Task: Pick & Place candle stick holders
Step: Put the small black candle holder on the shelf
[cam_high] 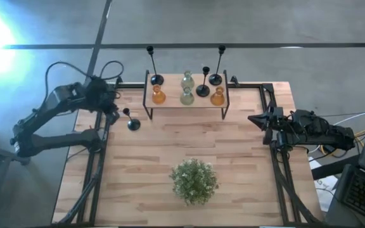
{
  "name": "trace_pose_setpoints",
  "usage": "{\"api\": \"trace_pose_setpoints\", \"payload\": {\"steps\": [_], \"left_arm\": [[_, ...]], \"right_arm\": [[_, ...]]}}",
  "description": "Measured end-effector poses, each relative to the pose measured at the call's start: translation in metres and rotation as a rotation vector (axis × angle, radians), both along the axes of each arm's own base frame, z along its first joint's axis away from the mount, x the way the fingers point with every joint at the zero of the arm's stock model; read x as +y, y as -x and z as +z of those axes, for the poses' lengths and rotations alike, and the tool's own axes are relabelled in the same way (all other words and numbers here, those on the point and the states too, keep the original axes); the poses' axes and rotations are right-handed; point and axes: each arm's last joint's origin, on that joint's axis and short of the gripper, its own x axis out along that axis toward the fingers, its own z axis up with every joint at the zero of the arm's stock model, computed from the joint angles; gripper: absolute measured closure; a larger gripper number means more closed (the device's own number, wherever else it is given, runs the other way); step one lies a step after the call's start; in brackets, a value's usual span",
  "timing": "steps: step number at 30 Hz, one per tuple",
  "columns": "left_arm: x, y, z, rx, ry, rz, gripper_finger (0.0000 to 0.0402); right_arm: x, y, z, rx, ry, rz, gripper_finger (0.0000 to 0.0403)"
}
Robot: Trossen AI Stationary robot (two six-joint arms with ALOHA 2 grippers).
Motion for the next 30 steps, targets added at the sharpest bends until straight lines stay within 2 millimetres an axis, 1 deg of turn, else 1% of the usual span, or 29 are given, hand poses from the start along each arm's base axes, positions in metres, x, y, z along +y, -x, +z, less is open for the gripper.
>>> {"api": "trace_pose_setpoints", "payload": {"steps": [5, 9, 12, 16, 18, 21, 24, 27, 30], "left_arm": [[-0.015, 0.021, -0.015, -0.096, 0.010, 0.057, 0.0330], [-0.023, 0.029, -0.035, -0.155, 0.044, 0.000, 0.0331], [-0.028, 0.034, -0.050, -0.162, 0.020, -0.079, 0.0330], [-0.029, 0.033, -0.074, -0.151, 0.016, -0.141, 0.0331], [-0.028, 0.032, -0.084, -0.145, 0.032, -0.129, 0.0330], [-0.025, 0.027, -0.089, -0.165, 0.052, -0.112, 0.0330], [-0.023, 0.026, -0.092, -0.148, 0.074, -0.065, 0.0330], [-0.019, 0.018, -0.093, -0.207, 0.160, 0.051, 0.0330], [-0.014, 0.010, -0.092, -0.272, 0.177, 0.094, 0.0330]], "right_arm": [[0.000, 0.000, 0.000, 0.000, 0.000, 0.000, 0.0394], [0.000, 0.000, 0.000, 0.000, 0.000, 0.000, 0.0394], [0.000, 0.000, 0.000, 0.000, 0.000, 0.000, 0.0394], [0.000, 0.000, 0.000, 0.000, 0.000, -0.001, 0.0394], [0.000, 0.000, 0.000, 0.000, 0.000, -0.001, 0.0394], [0.000, 0.000, 0.000, 0.000, 0.000, -0.001, 0.0394], [0.000, 0.000, 0.000, 0.000, 0.000, -0.001, 0.0394], [0.000, 0.000, 0.000, 0.000, 0.000, -0.002, 0.0394], [0.000, 0.000, 0.000, 0.000, 0.000, -0.002, 0.0394]]}}
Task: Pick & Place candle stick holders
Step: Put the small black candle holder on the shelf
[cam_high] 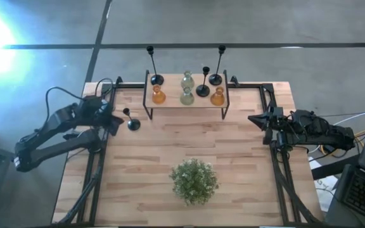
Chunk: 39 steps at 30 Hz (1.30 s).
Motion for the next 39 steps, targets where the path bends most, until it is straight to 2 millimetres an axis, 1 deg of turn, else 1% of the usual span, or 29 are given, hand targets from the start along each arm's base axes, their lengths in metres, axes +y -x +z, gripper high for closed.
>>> {"api": "trace_pose_setpoints", "payload": {"steps": [4, 8, 11, 14, 17, 19, 21, 23, 24, 29, 32, 36, 39], "left_arm": [[0.005, -0.004, -0.009, 0.033, -0.023, 0.048, 0.0330], [0.006, -0.005, -0.022, 0.064, -0.008, 0.091, 0.0330], [0.008, -0.007, -0.024, 0.041, 0.004, 0.157, 0.0333], [0.007, -0.008, -0.033, 0.058, -0.002, 0.175, 0.0342], [0.005, -0.013, -0.039, 0.030, 0.018, 0.195, 0.0355], [0.002, -0.018, -0.043, 0.004, 0.026, 0.167, 0.0363], [-0.002, -0.020, -0.047, 0.020, -0.001, 0.143, 0.0370], [-0.005, -0.020, -0.052, 0.046, -0.028, 0.161, 0.0376], [-0.005, -0.022, -0.052, 0.034, -0.050, 0.166, 0.0378], [-0.006, -0.025, -0.059, 0.027, -0.144, 0.263, 0.0377], [-0.006, -0.027, -0.071, 0.038, -0.151, 0.255, 0.0377], [-0.007, -0.030, -0.087, 0.014, -0.107, 0.208, 0.0378], [-0.007, -0.031, -0.093, -0.002, -0.111, 0.190, 0.0371]], "right_arm": [[0.000, 0.000, 0.000, 0.000, 0.000, 0.000, 0.0394], [0.000, 0.000, 0.000, 0.000, 0.000, 0.000, 0.0394], [0.000, 0.000, 0.000, 0.000, 0.000, 0.000, 0.0394], [0.000, 0.000, 0.000, 0.000, 0.000, 0.000, 0.0394], [0.000, 0.000, 0.000, 0.000, 0.000, 0.000, 0.0394], [0.000, 0.000, 0.000, 0.000, 0.000, 0.000, 0.0394], [0.000, 0.000, 0.000, 0.000, 0.000, 0.000, 0.0394], [0.000, 0.000, 0.000, 0.000, 0.000, 0.000, 0.0394], [0.000, 0.000, 0.000, 0.000, 0.000, 0.001, 0.0394], [0.000, 0.000, 0.000, 0.000, 0.000, 0.000, 0.0394], [0.000, 0.000, 0.000, 0.000, 0.000, 0.001, 0.0394], [0.000, 0.000, 0.000, 0.000, 0.000, 0.001, 0.0394], [0.000, 0.000, 0.000, 0.000, 0.000, 0.001, 0.0394]]}}
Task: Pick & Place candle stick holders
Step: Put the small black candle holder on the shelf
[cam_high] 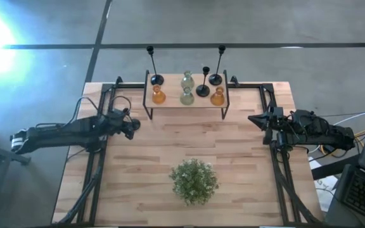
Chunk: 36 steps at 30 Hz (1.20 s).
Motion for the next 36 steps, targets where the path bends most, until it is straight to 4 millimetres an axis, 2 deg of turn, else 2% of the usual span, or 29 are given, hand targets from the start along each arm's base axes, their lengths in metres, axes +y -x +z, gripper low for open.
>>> {"api": "trace_pose_setpoints", "payload": {"steps": [11, 18, 26, 36], "left_arm": [[0.001, 0.001, -0.003, 0.035, -0.068, 0.002, 0.0299], [0.003, -0.003, 0.002, -0.028, -0.091, 0.000, 0.0262], [0.004, -0.007, 0.007, -0.054, -0.149, -0.038, 0.0252], [0.006, -0.007, 0.009, -0.060, -0.203, 0.019, 0.0252]], "right_arm": [[0.000, 0.000, 0.000, 0.000, 0.000, 0.000, 0.0394], [0.000, 0.000, 0.000, 0.000, 0.000, 0.000, 0.0394], [0.000, 0.000, 0.000, 0.000, 0.000, 0.000, 0.0394], [0.000, 0.000, 0.000, 0.000, 0.000, 0.000, 0.0394]]}}
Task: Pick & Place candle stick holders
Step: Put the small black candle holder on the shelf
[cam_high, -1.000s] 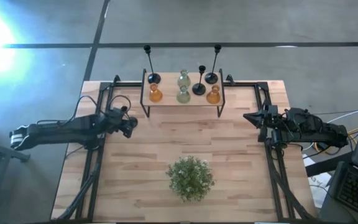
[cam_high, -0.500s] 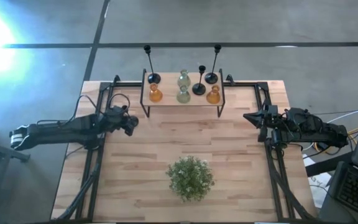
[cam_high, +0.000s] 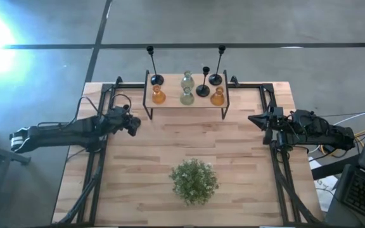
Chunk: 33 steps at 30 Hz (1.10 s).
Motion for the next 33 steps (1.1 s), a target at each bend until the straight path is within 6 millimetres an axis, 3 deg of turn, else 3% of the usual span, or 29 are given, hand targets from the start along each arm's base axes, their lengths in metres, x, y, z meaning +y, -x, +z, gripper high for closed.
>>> {"api": "trace_pose_setpoints", "payload": {"steps": [9, 16, 24, 33], "left_arm": [[0.000, 0.002, -0.002, 0.027, 0.005, 0.005, 0.0252], [-0.005, 0.010, -0.002, 0.127, 0.120, -0.036, 0.0252], [-0.001, 0.009, 0.008, 0.089, 0.009, 0.051, 0.0252], [0.000, 0.004, 0.007, 0.036, -0.041, 0.038, 0.0252]], "right_arm": [[0.000, 0.000, 0.000, 0.000, 0.000, 0.000, 0.0394], [0.000, 0.000, 0.000, 0.000, 0.000, 0.000, 0.0394], [0.000, 0.000, 0.000, 0.000, 0.000, -0.001, 0.0394], [0.000, 0.000, 0.000, 0.000, 0.000, -0.001, 0.0394]]}}
